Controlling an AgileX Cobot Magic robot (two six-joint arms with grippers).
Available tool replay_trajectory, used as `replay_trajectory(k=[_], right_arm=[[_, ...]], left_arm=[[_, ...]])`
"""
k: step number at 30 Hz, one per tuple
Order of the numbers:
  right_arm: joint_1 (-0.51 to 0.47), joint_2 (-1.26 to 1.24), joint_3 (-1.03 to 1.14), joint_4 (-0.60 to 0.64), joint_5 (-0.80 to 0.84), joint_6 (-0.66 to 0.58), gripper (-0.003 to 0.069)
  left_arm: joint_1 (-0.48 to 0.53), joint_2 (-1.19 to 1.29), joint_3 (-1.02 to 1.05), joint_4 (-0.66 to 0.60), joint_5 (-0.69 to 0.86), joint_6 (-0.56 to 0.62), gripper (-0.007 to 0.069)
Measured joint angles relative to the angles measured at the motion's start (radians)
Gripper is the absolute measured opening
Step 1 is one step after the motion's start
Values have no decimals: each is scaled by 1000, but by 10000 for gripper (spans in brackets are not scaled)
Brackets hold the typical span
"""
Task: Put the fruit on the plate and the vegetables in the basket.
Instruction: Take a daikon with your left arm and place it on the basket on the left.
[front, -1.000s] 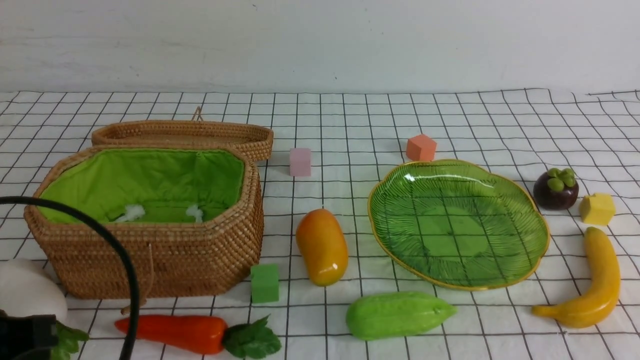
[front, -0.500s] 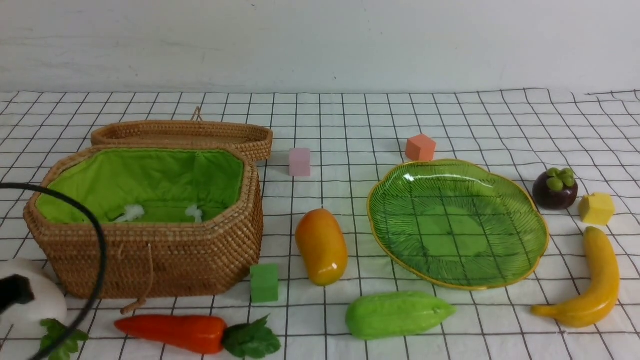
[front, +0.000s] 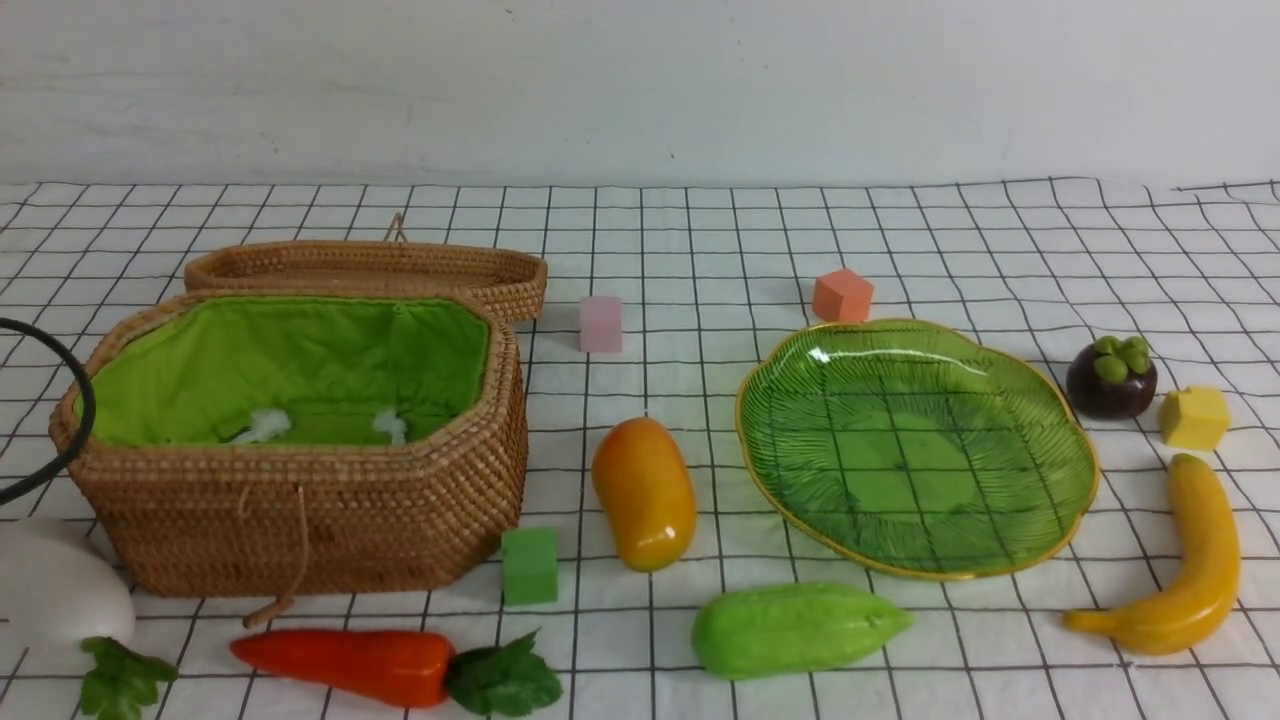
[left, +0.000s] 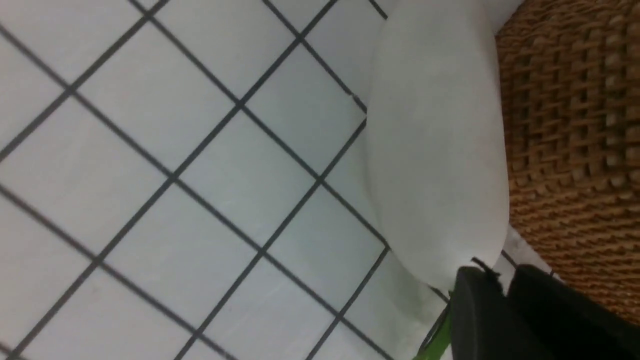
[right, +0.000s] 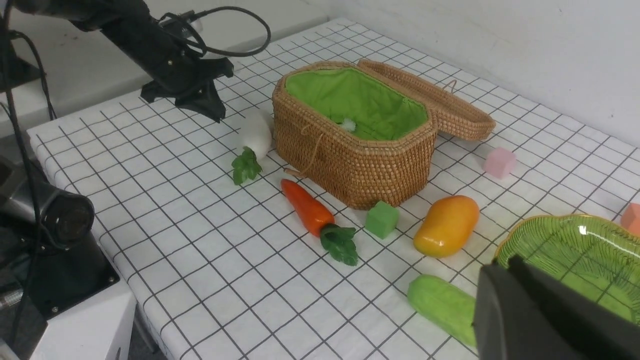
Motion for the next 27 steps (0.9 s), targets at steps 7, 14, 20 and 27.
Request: replay_trajectory(k=[7, 14, 20, 27], right_arm=[[0, 0, 5, -2, -1, 0, 18], [0, 1, 21, -2, -1, 0, 18], [0, 1, 21, 10, -1, 0, 18], [0, 1, 21, 24, -1, 0, 18]], left_arm=[[0, 110, -3, -179, -75, 203, 444], [0, 212, -3, -244, -122, 321, 587], [0, 237, -4, -263, -162, 337, 586], [0, 288, -11, -306, -166, 343, 586]])
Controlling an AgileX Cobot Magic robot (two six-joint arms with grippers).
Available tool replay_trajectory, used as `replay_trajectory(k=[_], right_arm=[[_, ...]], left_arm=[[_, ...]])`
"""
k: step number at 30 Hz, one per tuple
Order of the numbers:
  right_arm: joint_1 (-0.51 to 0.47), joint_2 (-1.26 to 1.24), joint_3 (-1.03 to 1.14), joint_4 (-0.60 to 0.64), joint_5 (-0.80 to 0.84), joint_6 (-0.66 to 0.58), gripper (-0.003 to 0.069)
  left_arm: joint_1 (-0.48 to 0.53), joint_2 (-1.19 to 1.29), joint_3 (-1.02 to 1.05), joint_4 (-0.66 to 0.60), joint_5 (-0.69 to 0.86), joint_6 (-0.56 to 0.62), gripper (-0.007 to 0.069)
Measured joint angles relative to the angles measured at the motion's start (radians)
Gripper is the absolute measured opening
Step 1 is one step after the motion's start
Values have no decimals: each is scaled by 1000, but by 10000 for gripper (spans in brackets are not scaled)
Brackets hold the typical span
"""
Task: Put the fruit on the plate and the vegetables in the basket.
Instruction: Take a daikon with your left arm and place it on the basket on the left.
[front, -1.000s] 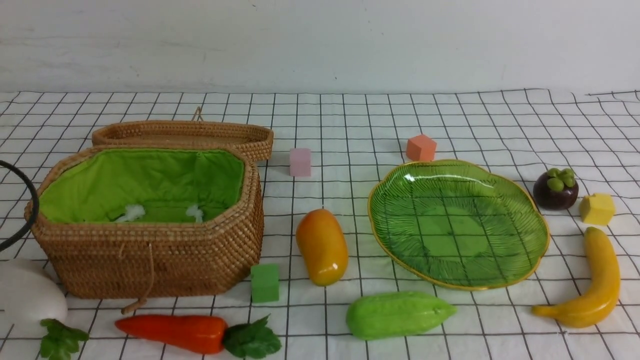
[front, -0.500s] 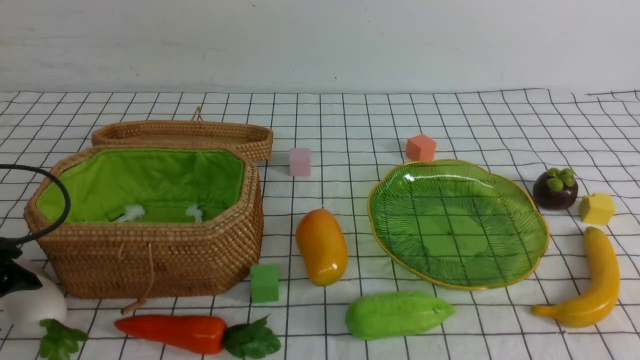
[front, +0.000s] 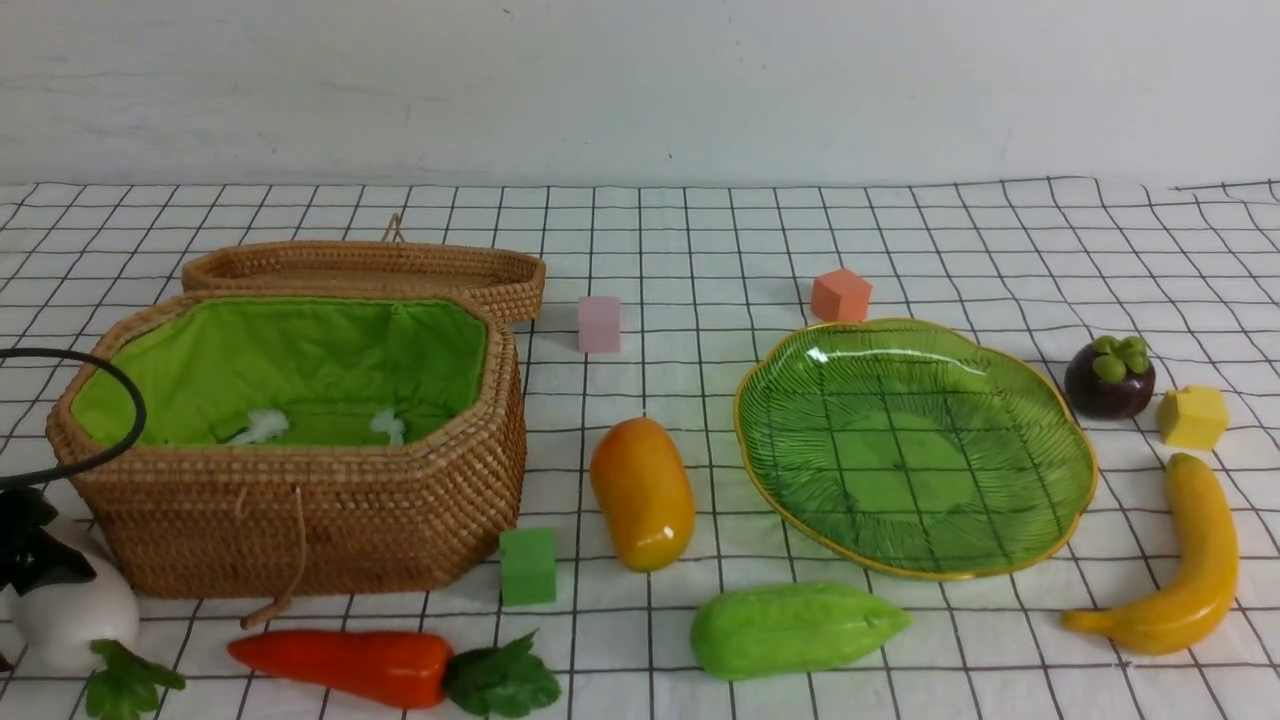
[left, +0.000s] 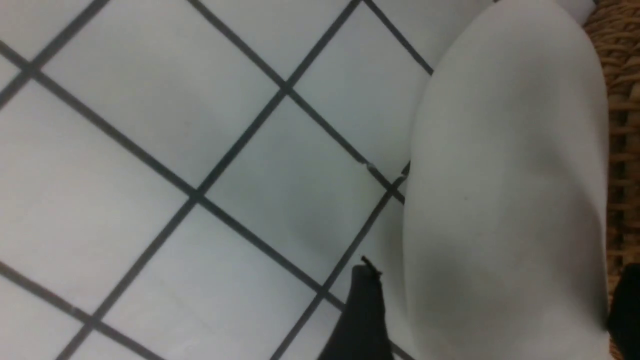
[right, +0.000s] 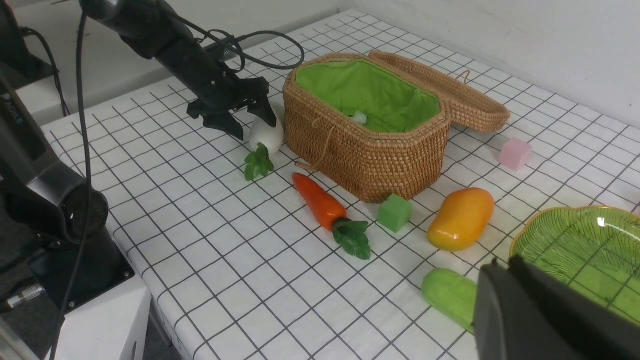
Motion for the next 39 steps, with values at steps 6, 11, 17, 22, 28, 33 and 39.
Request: replay_trajectory(k=[6, 11, 17, 22, 28, 33, 39], right_arm=[[0, 0, 0, 1, 0, 0, 18], [0, 0, 0, 1, 0, 0, 18], [0, 0, 0, 1, 0, 0, 18], [0, 0, 0, 1, 0, 0, 18], [4, 1, 0, 1, 0, 0, 18], [4, 1, 0, 1, 0, 0, 19], [4, 1, 0, -2, 0, 8, 22]], left_arm=[[0, 4, 0, -14, -3, 14, 586], [0, 10, 0, -48, -9, 55, 586], [0, 22, 0, -96, -46, 160, 586], [0, 53, 0, -70, -56, 176, 572], [0, 66, 0, 11, -83, 176, 498], [0, 64, -3, 93, -85, 162, 498], [0, -16, 0, 212, -90, 20, 498]])
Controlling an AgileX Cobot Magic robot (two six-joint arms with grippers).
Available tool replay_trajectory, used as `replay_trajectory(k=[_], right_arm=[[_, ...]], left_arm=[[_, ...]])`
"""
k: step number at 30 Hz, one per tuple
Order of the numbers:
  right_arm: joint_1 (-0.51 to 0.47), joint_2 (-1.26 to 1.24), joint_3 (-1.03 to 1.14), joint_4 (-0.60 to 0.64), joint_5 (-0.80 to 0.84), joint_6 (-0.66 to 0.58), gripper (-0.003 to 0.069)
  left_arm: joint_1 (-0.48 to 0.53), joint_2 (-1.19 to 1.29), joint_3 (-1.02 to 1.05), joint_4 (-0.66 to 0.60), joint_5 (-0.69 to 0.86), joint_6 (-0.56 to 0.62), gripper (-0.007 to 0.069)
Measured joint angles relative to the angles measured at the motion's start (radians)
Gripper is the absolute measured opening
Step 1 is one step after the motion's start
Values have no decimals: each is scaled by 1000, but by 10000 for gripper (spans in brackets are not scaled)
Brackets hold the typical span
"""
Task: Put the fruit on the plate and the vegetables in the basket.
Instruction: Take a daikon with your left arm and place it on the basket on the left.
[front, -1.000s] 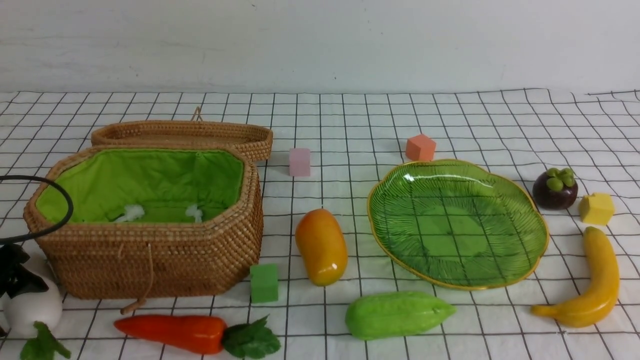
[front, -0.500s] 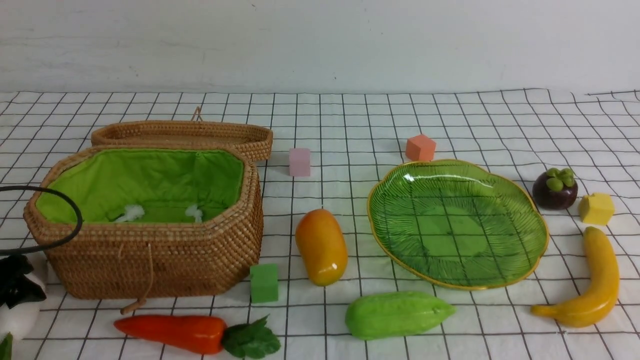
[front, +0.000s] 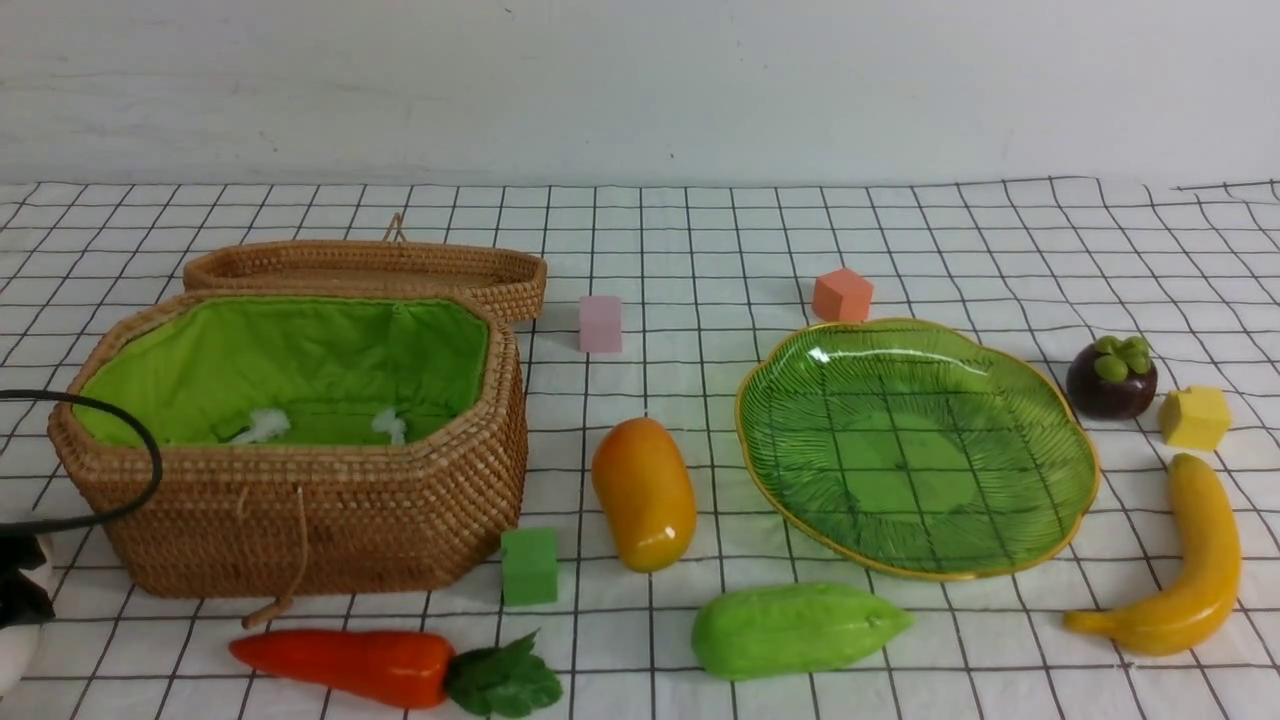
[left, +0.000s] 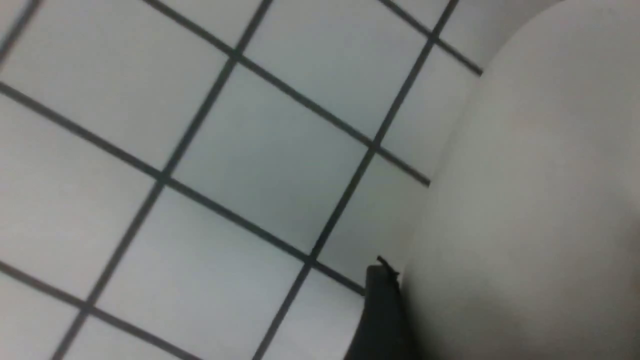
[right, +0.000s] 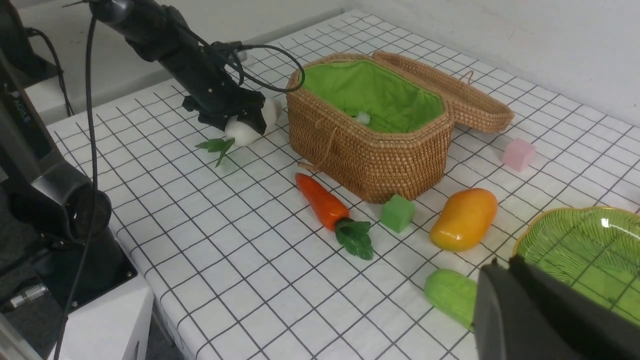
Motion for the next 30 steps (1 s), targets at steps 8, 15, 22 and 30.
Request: replay_trajectory(k=[8, 15, 22, 30], right_arm=[[0, 0, 0, -45, -39, 37, 27], [0, 0, 0, -108, -43, 37, 29], [0, 0, 0, -146, -16, 48, 36], [0, 0, 0, -133, 0, 100, 36]], left_arm=[[-59, -355, -43, 57, 54, 1, 498], [-346, -380, -240, 79, 303, 354, 498], [-513, -202, -425, 225, 372, 540, 498], [-530, -23, -575, 432, 369, 552, 498]])
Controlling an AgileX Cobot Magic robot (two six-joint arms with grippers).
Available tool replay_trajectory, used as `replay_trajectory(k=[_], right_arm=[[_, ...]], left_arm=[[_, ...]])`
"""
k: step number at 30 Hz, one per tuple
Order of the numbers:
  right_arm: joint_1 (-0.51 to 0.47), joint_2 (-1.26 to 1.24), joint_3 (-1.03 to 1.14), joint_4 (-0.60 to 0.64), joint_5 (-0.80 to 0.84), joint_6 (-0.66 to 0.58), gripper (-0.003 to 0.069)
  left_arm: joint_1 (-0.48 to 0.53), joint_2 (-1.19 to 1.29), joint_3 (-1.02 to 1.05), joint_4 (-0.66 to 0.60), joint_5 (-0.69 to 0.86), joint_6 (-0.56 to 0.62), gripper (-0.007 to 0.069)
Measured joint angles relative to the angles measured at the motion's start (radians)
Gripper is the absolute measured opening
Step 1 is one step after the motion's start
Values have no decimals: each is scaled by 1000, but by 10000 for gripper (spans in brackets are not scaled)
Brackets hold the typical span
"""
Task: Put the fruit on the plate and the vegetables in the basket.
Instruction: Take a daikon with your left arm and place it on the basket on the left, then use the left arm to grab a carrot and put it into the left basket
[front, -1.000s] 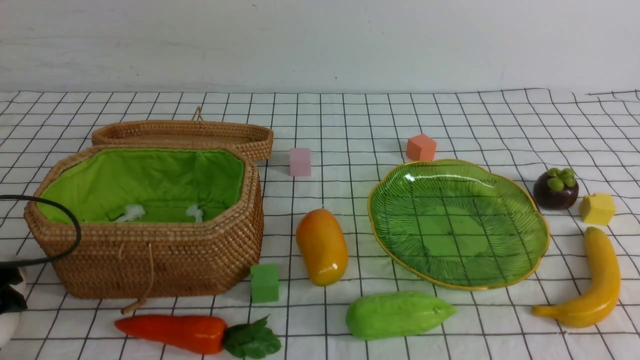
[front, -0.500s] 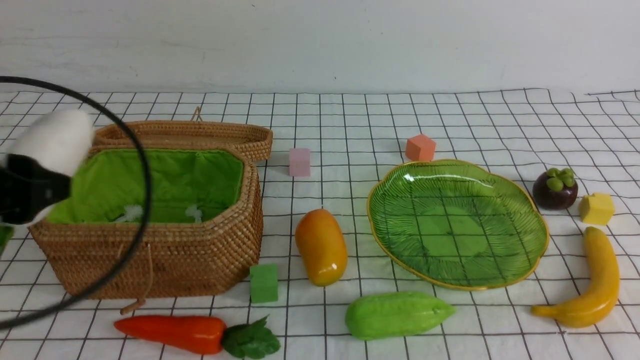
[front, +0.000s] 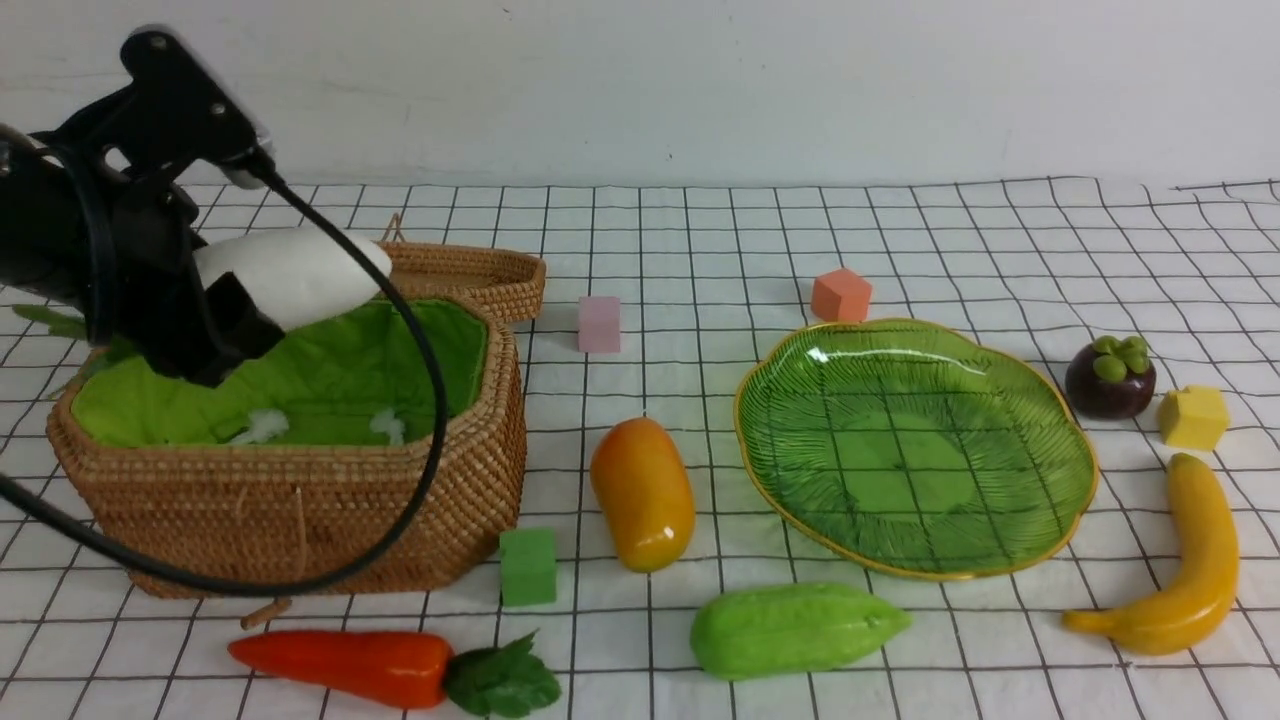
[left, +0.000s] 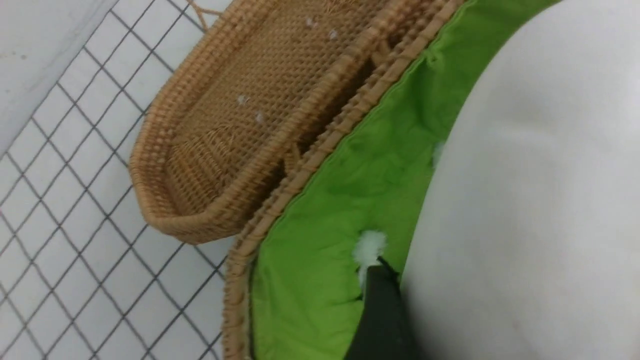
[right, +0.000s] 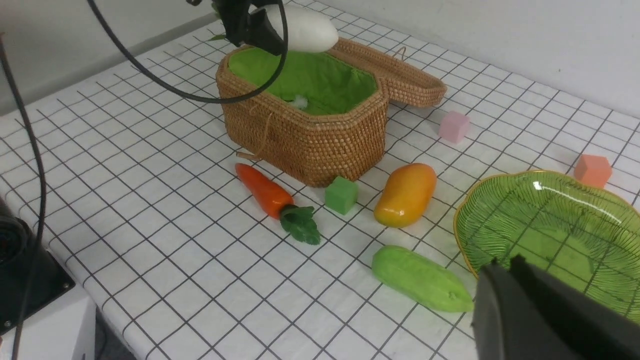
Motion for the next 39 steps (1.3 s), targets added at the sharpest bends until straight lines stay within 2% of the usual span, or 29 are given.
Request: replay_trajectory(k=[6, 9, 12, 14, 17, 18, 19, 22, 23, 24, 26, 27, 29, 32, 35, 39], right_arm=[[0, 0, 0, 4, 0, 5, 36], [0, 0, 0, 4, 0, 8, 36], [0, 0, 0, 4, 0, 8, 39], [0, 0, 0, 4, 0, 10, 40], [0, 0, 0, 4, 0, 11, 43], [0, 0, 0, 4, 0, 11, 46], [0, 0, 0, 4, 0, 11, 46], [0, 0, 0, 4, 0, 13, 50], [0, 0, 0, 4, 0, 13, 50], [0, 0, 0, 4, 0, 13, 52], [0, 0, 0, 4, 0, 13, 55], [0, 0, 0, 4, 0, 13, 55], [0, 0, 0, 4, 6, 13, 57], [0, 0, 0, 4, 18, 13, 58], [0, 0, 0, 4, 38, 15, 62], [0, 0, 0, 5, 63, 15, 64]], left_arm=[[0, 28, -7, 67, -16, 0, 505], [0, 29, -7, 69, -20, 0, 577], [0, 28, -7, 57, -12, -12, 616], [0, 26, -7, 43, -1, -25, 617], [0, 9, -7, -5, 16, -78, 573], [-2, -6, -7, -20, 23, -113, 502], [-4, -11, -7, -21, 26, -123, 478], [-66, -77, -7, -17, 94, -191, 191], [-73, -81, -7, -17, 101, -192, 152], [-139, -113, -5, -17, 160, -201, 36], [-245, -150, 17, -14, 228, -203, -13], [-268, -153, 20, -12, 234, -203, -13], [-415, -180, 88, 21, 300, -218, -13], [-529, -174, 186, 76, 333, -259, -13], [-573, -151, 288, 107, 292, -274, 12], [-578, -117, 351, 170, 172, -282, 152]])
